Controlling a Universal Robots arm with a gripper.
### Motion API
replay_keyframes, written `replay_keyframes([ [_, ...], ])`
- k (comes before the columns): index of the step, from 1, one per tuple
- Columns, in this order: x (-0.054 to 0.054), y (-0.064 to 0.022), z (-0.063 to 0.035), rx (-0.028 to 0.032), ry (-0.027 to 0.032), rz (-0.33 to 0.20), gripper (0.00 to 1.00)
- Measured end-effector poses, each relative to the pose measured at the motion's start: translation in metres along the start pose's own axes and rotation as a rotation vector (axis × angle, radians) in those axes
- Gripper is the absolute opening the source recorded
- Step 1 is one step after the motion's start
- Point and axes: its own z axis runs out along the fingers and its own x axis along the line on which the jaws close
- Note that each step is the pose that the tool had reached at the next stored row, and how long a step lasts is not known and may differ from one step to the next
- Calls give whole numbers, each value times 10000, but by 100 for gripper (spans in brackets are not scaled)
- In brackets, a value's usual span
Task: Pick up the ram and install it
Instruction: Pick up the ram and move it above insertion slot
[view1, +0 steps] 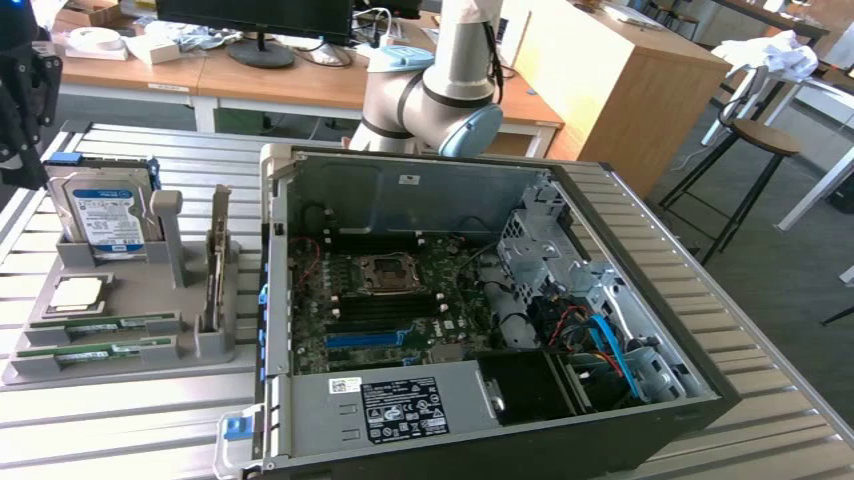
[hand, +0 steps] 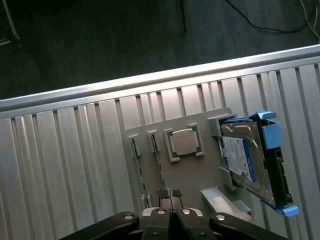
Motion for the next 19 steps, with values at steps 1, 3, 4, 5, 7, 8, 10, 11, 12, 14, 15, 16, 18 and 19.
replay_keyframes([
  [1, 0, 0, 1, -4, 9, -184, 10],
  [3, 0, 0, 2, -12, 25, -539, 10],
  [4, 0, 0, 3, -17, 33, -724, 10],
  [5, 0, 0, 4, -21, 41, -914, 10],
  [7, 0, 0, 5, -29, 56, -1226, 10],
  [8, 0, 0, 4, -30, 57, -1253, 10],
  [10, 0, 0, 5, -30, 58, -1253, 10],
  [11, 0, 0, 5, -29, 57, -1254, 10],
  [12, 0, 0, 5, -29, 57, -1253, 10],
  [14, -1, -1, 5, -29, 57, -1258, 10],
  [15, -1, -2, 6, -29, 57, -1273, 10],
  [16, -2, -5, 6, -30, 59, -1307, 10],
  [18, -2, -9, 7, -32, 64, -1406, 10],
  [19, -2, -11, 8, -33, 65, -1455, 10],
])
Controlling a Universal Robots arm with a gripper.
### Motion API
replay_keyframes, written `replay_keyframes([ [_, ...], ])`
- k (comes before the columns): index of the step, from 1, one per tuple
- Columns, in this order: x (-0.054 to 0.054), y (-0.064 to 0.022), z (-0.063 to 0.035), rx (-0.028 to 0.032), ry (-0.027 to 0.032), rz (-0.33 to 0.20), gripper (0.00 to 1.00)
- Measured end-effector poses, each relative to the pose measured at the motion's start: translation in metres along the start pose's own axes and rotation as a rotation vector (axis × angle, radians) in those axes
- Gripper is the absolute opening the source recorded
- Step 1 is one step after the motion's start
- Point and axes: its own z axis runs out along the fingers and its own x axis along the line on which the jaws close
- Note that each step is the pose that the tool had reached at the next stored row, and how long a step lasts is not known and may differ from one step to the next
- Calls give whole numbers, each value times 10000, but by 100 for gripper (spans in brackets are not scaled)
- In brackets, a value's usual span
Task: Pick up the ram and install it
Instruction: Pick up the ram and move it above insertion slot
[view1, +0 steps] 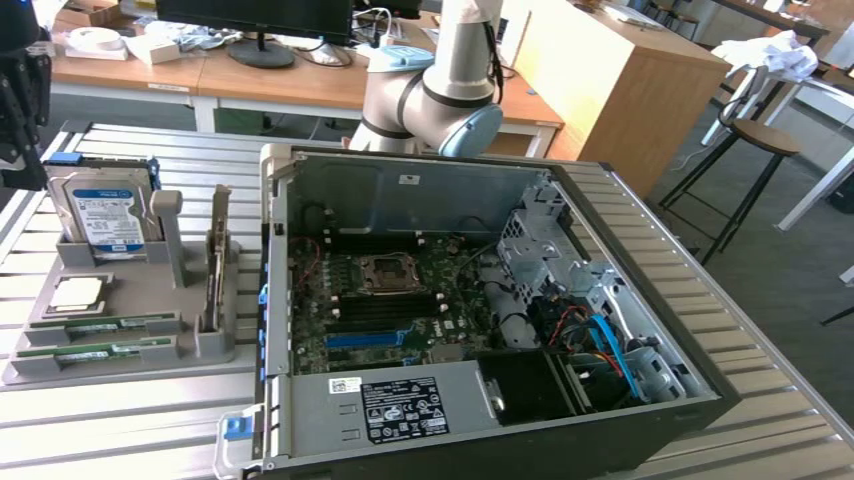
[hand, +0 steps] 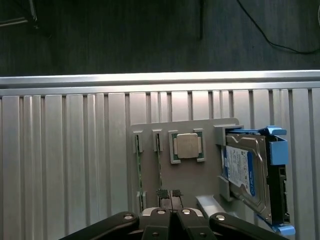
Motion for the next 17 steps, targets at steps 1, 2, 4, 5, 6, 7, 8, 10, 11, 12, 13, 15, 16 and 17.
replay_keyframes([
  [1, 0, 0, 0, -1, 2, -34, 10],
  [2, 0, 0, 0, -1, 3, -40, 10],
  [4, 0, -1, 0, -2, 2, -41, 10],
  [5, 0, -1, 0, -1, 2, -41, 10],
  [6, 0, -1, 0, -1, 3, -52, 10],
  [7, 0, -1, 1, -2, 4, -93, 10],
  [8, 0, -1, 1, -3, 8, -165, 10],
  [10, 0, -1, 1, -7, 14, -327, 10],
  [11, 0, -1, 1, -8, 16, -355, 10],
  [12, 1, -1, 1, -8, 16, -354, 10],
  [13, 0, -1, 1, -9, 17, -355, 10],
  [15, 0, -2, 1, -8, 16, -354, 10],
  [16, -2, -7, 1, -8, 16, -356, 10],
  [17, -2, -17, 1, -8, 16, -365, 10],
])
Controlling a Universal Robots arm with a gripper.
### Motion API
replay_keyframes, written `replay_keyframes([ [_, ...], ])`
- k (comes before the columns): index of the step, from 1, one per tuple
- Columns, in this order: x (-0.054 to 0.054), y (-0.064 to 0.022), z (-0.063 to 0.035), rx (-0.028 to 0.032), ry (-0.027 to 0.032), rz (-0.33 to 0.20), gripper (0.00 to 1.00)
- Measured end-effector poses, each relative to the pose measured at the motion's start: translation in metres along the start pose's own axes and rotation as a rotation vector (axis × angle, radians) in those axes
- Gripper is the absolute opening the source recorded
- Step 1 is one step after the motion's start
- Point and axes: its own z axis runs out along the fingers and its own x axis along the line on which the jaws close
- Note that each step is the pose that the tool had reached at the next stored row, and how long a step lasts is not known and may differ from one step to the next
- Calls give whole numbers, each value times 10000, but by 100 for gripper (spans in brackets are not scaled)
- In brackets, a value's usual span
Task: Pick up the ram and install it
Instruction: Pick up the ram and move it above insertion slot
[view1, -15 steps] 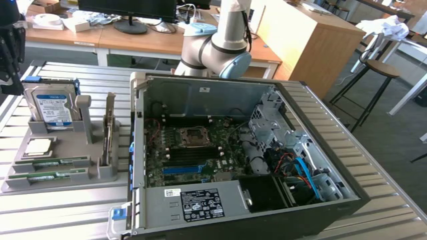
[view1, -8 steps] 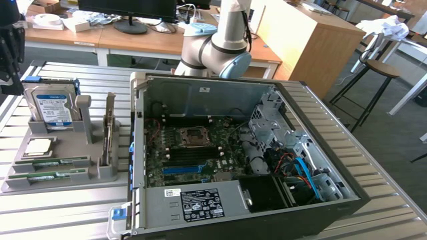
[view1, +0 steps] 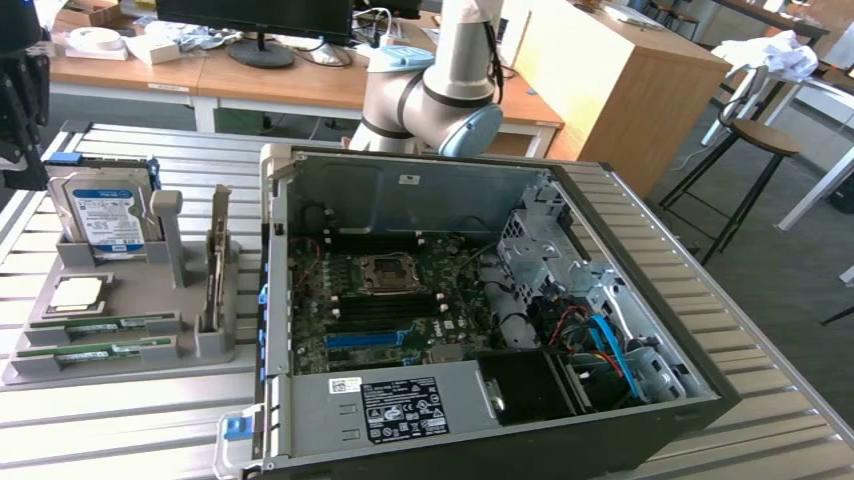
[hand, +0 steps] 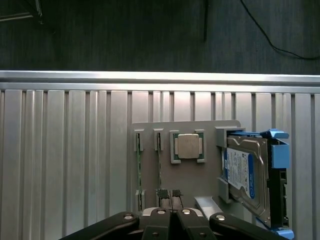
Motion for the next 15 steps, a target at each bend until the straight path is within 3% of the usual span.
replay_keyframes([
  [15, 1, -53, 3, 0, 2, -39, 10],
])
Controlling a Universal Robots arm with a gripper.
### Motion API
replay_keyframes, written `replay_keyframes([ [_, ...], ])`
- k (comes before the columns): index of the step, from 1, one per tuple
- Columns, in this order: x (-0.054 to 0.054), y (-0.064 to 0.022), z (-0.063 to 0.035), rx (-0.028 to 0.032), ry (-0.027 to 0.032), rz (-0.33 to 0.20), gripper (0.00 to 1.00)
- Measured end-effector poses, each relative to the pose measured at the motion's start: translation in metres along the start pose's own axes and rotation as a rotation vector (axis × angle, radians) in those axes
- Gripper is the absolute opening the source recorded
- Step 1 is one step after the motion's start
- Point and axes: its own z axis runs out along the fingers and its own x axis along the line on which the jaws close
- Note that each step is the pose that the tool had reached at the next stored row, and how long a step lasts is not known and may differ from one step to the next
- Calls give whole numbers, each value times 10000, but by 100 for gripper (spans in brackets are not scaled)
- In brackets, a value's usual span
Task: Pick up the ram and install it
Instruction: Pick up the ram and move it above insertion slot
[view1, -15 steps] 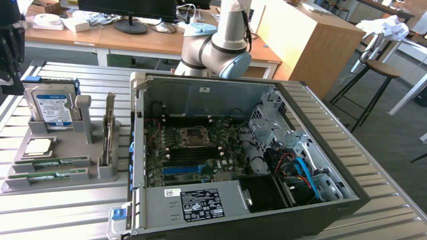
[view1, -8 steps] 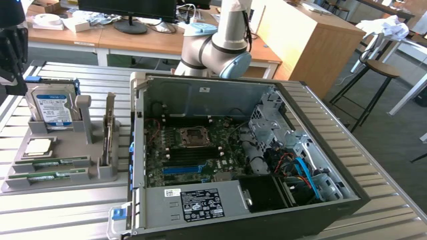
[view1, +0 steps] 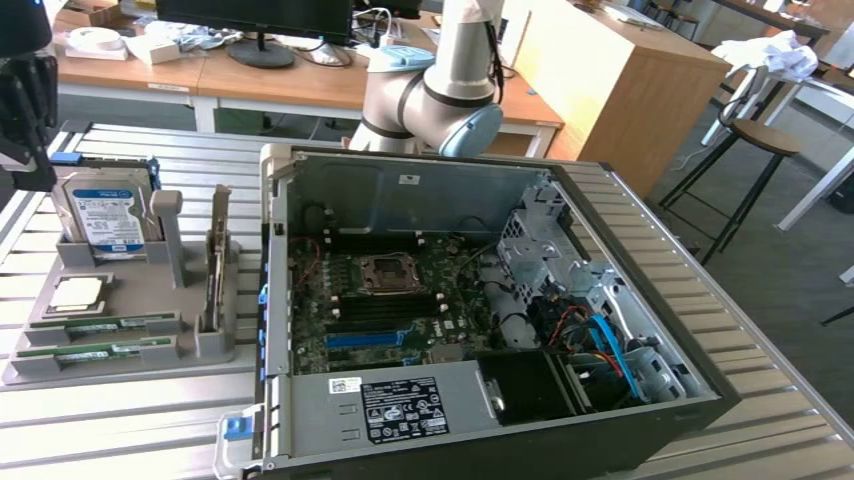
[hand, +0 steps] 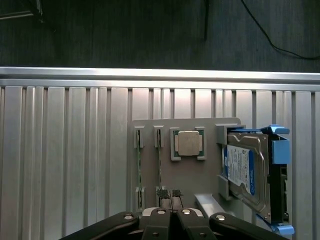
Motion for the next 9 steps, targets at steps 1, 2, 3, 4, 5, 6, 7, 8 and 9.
replay_keyframes([
  [1, 0, -6, -1, -1, 1, -1, 10],
  [2, -1, -8, 0, 0, 0, -2, 10],
  [3, -1, -8, 0, -1, 1, -6, 10],
  [4, -1, -8, 0, 7, 2, -17, 10],
  [5, 0, -9, 0, 43, 1, -35, 10],
  [6, 0, -10, 1, 86, 1, -56, 10],
  [7, 0, -9, 1, 135, 1, -76, 10],
  [8, 0, -9, 2, 187, 2, -96, 10],
  [9, 0, -9, 2, 235, 2, -117, 10],
])
